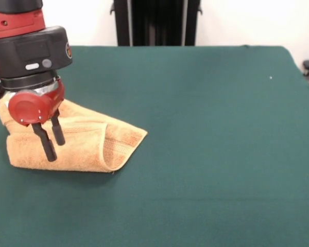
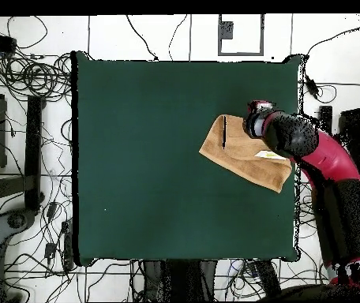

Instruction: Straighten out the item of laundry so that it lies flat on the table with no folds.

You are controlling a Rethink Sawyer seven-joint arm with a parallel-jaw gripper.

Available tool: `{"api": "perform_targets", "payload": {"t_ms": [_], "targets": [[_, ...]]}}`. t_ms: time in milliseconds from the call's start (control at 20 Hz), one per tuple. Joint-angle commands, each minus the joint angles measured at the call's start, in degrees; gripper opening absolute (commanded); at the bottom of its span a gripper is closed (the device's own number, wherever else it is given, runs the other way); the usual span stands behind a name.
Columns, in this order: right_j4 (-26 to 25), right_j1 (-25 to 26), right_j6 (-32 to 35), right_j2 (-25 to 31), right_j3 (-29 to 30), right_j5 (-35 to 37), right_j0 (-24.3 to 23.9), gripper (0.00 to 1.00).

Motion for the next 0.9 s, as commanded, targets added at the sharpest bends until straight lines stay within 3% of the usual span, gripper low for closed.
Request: {"api": "perform_targets", "payload": {"t_ms": [50, 400, 900], "targets": [[1.9, 6.0, -8.8, 11.5, 7.7, -0.6, -0.3, 1.00], [1.7, 4.9, -9.4, 11.1, 6.8, 8.3, 0.3, 1.00], [1.9, 4.3, -6.8, 10.5, 6.3, 10.2, 1.8, 1.00]]}}
